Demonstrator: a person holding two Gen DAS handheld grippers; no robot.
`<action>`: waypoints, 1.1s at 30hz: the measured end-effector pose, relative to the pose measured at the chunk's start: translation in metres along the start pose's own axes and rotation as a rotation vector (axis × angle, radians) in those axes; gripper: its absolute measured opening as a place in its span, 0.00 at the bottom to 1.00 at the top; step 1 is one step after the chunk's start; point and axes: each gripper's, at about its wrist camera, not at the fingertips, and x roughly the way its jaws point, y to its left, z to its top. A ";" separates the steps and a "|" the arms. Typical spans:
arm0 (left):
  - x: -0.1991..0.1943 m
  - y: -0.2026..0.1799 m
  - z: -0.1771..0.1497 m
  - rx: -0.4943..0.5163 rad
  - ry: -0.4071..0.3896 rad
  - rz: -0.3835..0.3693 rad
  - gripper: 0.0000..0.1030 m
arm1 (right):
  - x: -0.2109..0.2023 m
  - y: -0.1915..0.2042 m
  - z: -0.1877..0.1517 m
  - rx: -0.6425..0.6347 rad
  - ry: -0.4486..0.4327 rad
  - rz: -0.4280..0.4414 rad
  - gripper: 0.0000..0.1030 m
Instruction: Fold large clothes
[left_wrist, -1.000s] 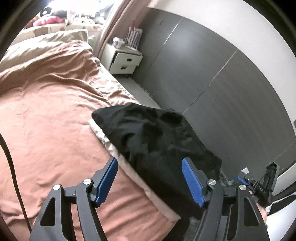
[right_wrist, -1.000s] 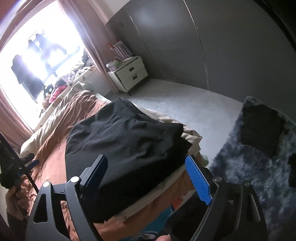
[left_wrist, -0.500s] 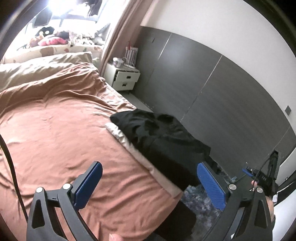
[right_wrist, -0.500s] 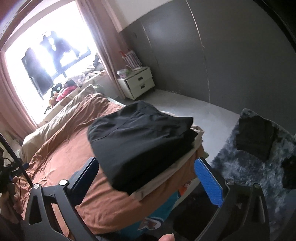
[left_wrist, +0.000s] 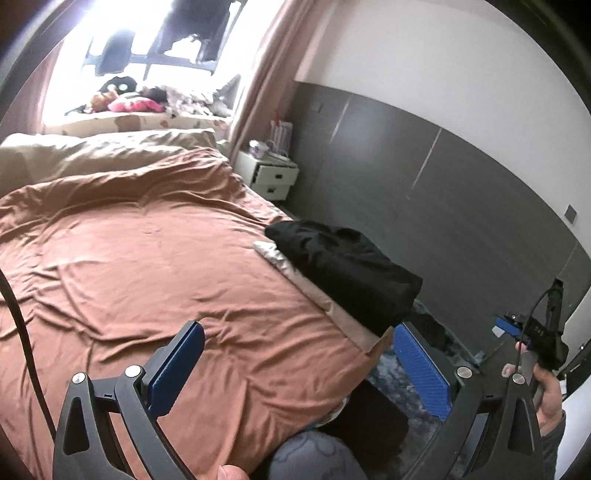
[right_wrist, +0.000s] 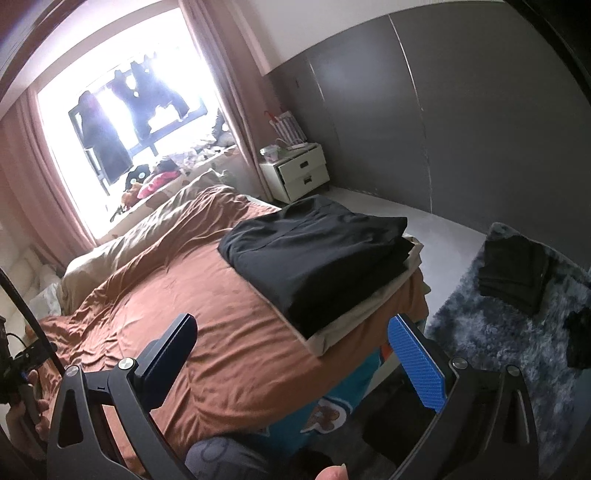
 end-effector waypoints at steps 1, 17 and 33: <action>-0.011 0.002 -0.006 -0.005 -0.011 0.006 1.00 | -0.003 0.001 -0.004 -0.002 -0.002 0.005 1.00; -0.126 0.008 -0.101 0.002 -0.165 0.164 1.00 | -0.032 0.032 -0.081 -0.147 0.003 0.094 1.00; -0.175 0.005 -0.182 0.035 -0.274 0.299 1.00 | -0.033 0.060 -0.139 -0.217 -0.043 0.113 1.00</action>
